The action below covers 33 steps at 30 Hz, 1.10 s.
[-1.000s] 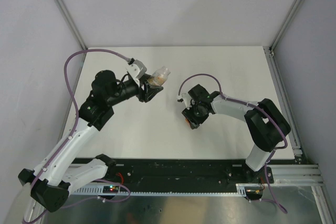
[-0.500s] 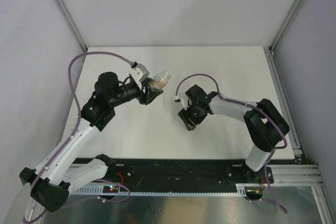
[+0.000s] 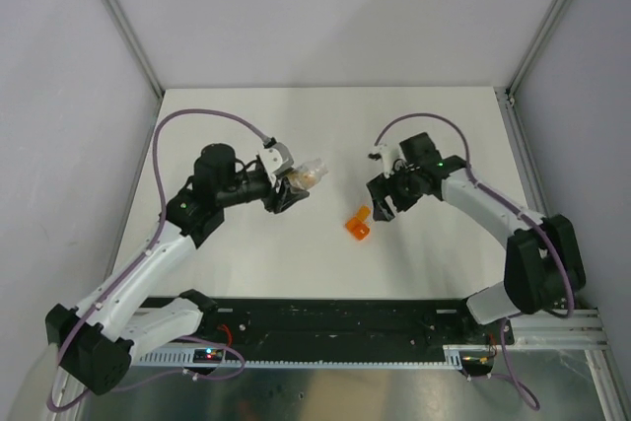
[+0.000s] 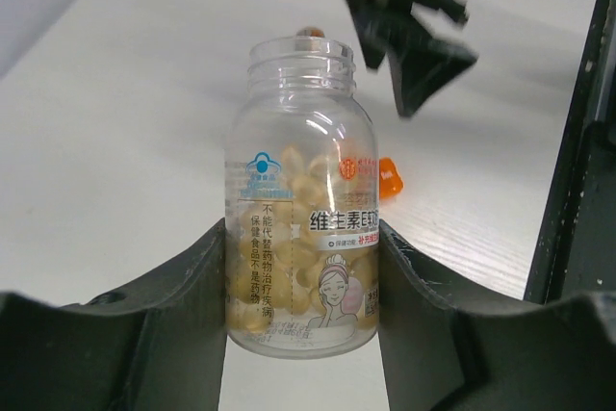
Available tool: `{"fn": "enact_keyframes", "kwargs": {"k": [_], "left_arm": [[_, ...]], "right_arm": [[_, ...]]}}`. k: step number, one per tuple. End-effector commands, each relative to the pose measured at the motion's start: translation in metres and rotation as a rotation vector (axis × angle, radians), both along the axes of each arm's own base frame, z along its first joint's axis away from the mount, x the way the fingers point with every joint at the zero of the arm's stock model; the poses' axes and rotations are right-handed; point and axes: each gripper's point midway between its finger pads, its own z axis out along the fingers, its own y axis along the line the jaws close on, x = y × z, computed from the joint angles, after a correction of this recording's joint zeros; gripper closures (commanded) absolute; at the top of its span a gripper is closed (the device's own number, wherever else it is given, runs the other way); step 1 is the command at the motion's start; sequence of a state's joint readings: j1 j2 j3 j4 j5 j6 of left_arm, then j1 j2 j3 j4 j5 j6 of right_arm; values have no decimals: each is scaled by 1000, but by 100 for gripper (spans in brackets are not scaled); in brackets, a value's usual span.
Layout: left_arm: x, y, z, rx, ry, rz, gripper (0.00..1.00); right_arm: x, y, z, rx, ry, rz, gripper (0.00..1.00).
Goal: Sort the pills into containers
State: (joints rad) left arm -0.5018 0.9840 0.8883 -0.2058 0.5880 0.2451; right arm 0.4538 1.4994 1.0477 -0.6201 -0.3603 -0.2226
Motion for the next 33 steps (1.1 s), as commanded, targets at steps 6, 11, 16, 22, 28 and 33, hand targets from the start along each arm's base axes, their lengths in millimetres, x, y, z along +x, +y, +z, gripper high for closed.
{"fn": "enact_keyframes", "kwargs": {"k": [6,11,16,22,28,33], "left_arm": [[5,-14,-52,117,6,-76,100],[8,-22,-74,161,36,-93,100],[10,-30,-98,216,73,-105,100],[14,-40,-125,282,114,-116,100],[16,-51,-141,325,135,-136,100],[17,-56,-152,364,141,-150,100]], "right_arm": [[14,-36,70,120,-206,-71,9],[23,-63,93,120,-324,-157,2],[27,-89,112,117,-410,-269,1],[27,-107,123,104,-486,-364,1],[14,-98,120,166,-447,-328,0],[10,-96,111,188,-427,-294,1]]}}
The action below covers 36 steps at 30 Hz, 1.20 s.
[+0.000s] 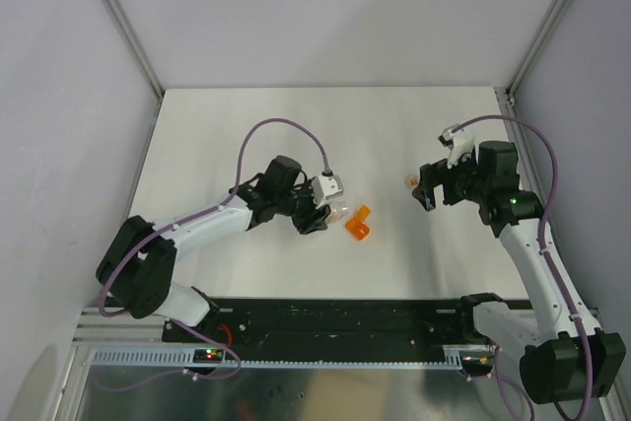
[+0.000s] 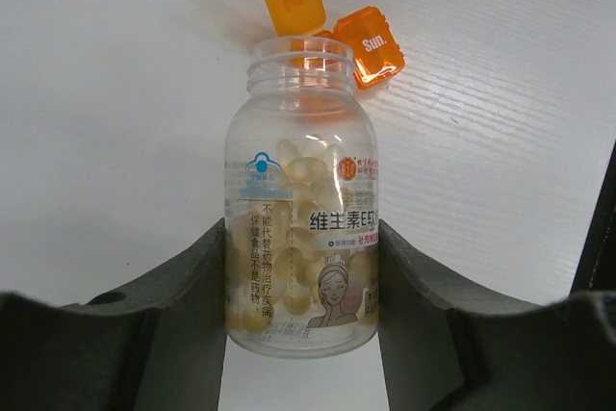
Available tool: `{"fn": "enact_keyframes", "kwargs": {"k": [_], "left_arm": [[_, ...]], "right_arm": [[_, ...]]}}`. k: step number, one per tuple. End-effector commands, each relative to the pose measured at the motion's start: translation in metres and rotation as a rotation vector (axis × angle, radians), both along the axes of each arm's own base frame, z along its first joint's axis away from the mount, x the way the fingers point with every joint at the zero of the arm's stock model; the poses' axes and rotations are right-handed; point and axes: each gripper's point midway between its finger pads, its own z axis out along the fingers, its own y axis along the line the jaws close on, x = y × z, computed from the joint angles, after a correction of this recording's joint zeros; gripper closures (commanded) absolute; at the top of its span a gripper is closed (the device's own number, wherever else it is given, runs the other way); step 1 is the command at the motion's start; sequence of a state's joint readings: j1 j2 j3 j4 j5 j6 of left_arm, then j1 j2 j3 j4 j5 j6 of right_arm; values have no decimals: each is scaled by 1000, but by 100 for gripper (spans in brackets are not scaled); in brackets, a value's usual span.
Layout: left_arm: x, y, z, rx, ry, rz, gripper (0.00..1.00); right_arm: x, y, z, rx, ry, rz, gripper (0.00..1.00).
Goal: Sort the pills into containers
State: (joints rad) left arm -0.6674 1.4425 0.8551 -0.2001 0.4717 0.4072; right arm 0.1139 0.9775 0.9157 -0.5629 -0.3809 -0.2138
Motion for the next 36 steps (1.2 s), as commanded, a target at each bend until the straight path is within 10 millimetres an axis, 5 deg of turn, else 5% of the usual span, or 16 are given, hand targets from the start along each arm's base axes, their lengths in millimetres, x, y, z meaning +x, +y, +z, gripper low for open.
{"fn": "enact_keyframes", "kwargs": {"k": [1,36], "left_arm": [[15,-17,16,-9,-89,-36,100],[11,-24,-23,334,-34,-157,100]], "right_arm": [[-3,5,-1,31,-16,48,1],[-17,-3,-5,55,-5,79,1]]}}
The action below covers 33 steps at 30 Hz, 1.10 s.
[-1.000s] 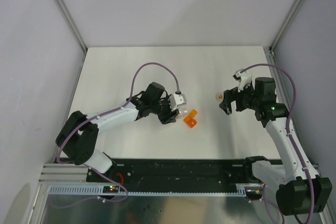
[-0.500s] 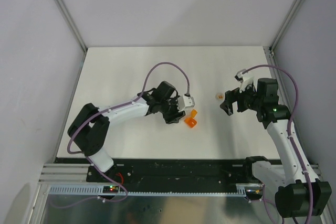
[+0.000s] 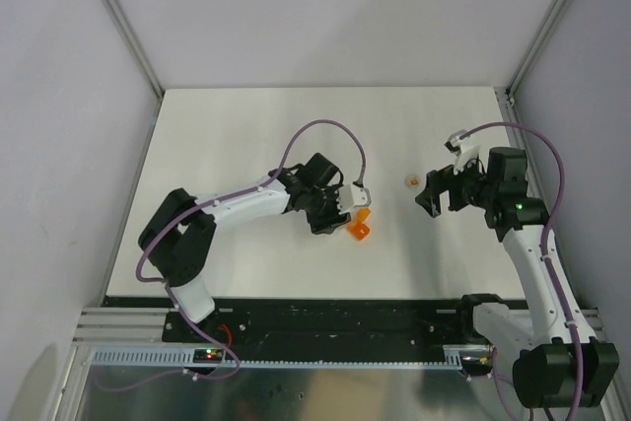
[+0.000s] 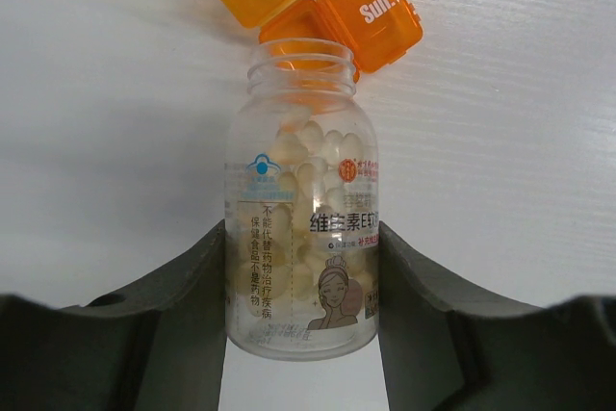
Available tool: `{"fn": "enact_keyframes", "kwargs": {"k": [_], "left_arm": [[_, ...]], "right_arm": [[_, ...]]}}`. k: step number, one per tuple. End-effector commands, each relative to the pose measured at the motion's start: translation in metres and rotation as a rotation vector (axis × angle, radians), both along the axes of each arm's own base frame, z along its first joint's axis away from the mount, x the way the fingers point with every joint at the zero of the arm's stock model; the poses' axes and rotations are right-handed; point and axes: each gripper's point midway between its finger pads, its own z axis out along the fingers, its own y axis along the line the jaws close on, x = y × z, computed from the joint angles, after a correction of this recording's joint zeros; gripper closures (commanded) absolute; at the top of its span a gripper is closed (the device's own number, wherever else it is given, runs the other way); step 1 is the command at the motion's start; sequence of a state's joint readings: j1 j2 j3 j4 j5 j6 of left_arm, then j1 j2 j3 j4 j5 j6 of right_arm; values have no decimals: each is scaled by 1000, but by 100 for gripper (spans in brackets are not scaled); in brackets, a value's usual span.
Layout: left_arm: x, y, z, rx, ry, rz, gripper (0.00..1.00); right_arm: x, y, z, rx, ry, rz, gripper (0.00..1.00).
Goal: Sort the pills into containers
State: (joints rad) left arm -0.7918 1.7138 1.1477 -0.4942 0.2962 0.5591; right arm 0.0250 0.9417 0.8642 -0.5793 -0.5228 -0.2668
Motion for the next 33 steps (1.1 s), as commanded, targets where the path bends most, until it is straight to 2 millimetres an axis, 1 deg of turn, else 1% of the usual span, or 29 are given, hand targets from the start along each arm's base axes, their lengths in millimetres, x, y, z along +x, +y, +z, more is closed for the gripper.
{"fn": "enact_keyframes", "kwargs": {"k": [1,15,19,33], "left_arm": [[6,-4,10,27,-40,-36,100],[9,-3,10,104,-37,-75,100],[9,-4,11,113,-42,-81,100],[9,-7,11,154,-53,-107,100]], "right_arm": [[-4,1,3,11,-16,25,1],[-8,5,2,27,-1,46,1],[-6,-1,1,33,4,25,1],[-6,-3,-1,43,14,27,0]]}}
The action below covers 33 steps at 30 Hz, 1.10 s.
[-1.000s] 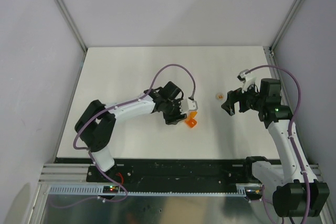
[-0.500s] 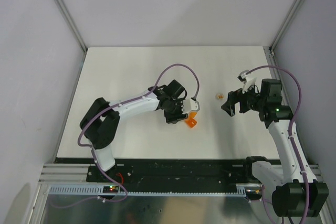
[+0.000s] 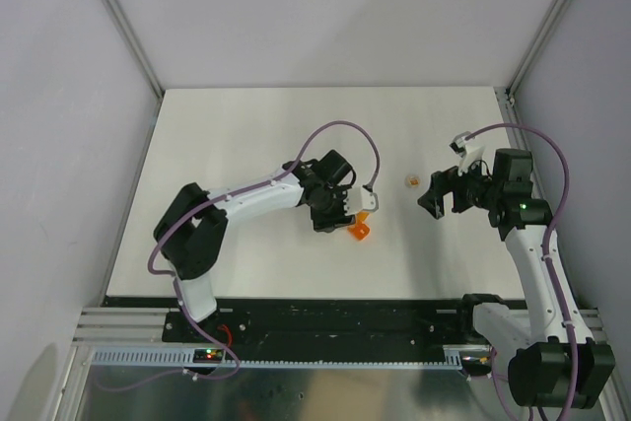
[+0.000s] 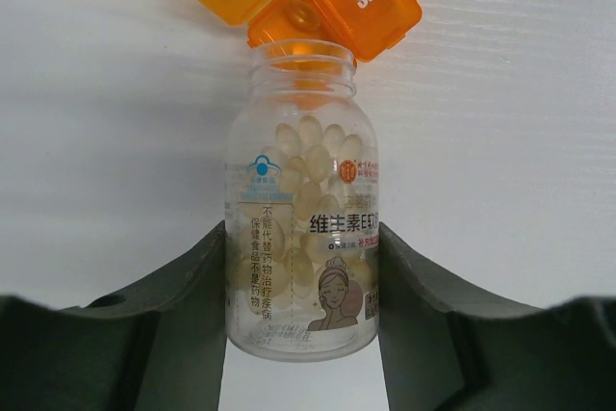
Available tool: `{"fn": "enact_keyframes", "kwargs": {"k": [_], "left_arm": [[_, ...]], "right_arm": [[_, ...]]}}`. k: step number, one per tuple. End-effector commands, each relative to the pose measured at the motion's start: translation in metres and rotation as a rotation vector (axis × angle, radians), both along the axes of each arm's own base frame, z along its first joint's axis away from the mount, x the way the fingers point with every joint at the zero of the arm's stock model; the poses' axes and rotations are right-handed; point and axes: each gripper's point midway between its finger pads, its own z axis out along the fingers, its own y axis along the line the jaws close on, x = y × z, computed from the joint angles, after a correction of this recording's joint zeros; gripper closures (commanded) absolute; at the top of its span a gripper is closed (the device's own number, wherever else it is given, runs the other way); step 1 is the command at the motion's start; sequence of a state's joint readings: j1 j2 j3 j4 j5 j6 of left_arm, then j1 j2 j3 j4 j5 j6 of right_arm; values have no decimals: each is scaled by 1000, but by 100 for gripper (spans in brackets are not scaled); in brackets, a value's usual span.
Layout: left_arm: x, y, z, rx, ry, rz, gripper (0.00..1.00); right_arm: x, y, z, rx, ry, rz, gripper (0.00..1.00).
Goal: Sort the pills into containers
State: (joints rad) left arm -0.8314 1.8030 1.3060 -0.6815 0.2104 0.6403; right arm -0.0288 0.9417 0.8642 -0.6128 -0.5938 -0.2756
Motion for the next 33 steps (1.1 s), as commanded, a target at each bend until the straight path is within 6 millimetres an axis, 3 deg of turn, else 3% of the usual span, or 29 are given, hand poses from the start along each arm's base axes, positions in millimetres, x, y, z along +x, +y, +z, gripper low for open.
{"fn": "enact_keyframes", "kwargs": {"k": [1,33], "left_arm": [[6,-7,10,9,-38,-39,100],[11,-13,13,127,-82,-109,100]], "right_arm": [[0,1,1,6,-15,21,1],[-2,0,1,24,-6,26,1]]}}
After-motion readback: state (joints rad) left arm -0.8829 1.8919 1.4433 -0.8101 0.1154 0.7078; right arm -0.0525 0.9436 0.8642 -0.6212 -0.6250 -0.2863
